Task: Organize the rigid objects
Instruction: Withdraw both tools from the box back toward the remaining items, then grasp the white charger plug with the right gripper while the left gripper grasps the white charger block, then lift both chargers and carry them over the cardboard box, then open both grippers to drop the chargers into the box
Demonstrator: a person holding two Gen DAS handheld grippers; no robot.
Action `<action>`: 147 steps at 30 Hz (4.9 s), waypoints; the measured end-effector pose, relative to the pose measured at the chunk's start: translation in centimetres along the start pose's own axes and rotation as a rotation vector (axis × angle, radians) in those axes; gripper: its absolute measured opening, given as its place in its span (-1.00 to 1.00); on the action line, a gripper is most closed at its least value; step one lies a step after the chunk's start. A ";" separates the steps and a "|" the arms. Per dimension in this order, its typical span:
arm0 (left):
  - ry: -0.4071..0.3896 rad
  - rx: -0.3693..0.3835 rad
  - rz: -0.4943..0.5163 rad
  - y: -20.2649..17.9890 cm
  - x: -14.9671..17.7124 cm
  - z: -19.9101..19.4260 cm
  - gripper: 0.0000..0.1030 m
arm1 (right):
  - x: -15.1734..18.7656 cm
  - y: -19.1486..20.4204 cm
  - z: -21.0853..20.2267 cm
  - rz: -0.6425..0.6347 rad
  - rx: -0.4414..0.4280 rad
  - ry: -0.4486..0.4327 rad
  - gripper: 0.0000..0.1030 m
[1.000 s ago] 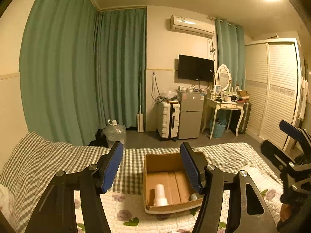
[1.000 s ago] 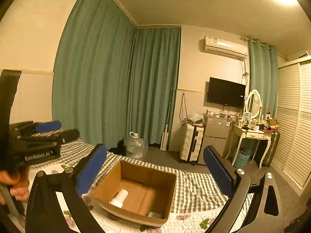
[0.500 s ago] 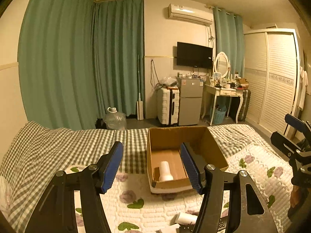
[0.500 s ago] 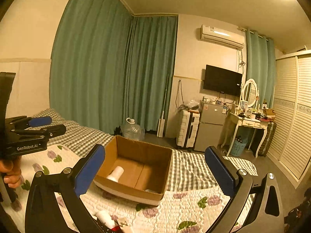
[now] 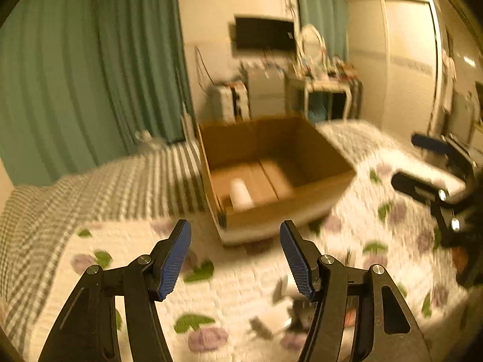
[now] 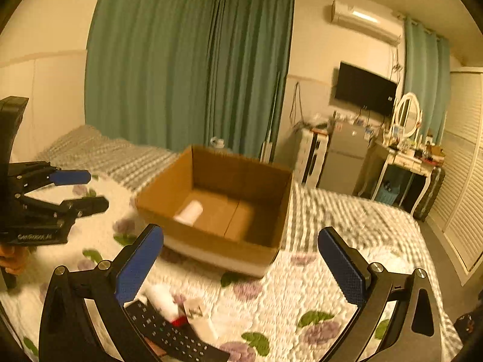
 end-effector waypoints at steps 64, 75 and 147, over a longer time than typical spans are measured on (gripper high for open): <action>0.355 0.026 -0.007 -3.9 9.2 5.5 -0.18 | 11.9 0.7 9.6 0.065 -0.149 0.425 -0.39; 0.279 -0.019 -0.069 -4.3 8.9 3.0 -0.19 | 9.9 0.4 5.9 0.081 -0.084 0.331 -0.42; -0.083 -0.010 -0.222 -0.9 -14.0 10.8 -0.19 | -8.5 -5.1 11.7 0.021 -0.059 0.045 -0.47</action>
Point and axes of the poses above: each gripper's, at about its wrist camera, not at the fingertips, and z roughly the way its jaws point, y to its left, x to its underside, the point moved 2 cm from there along z, roughly the way its jaws point, and after that the axes turned 7 degrees about -x, right-handed, at the moved point
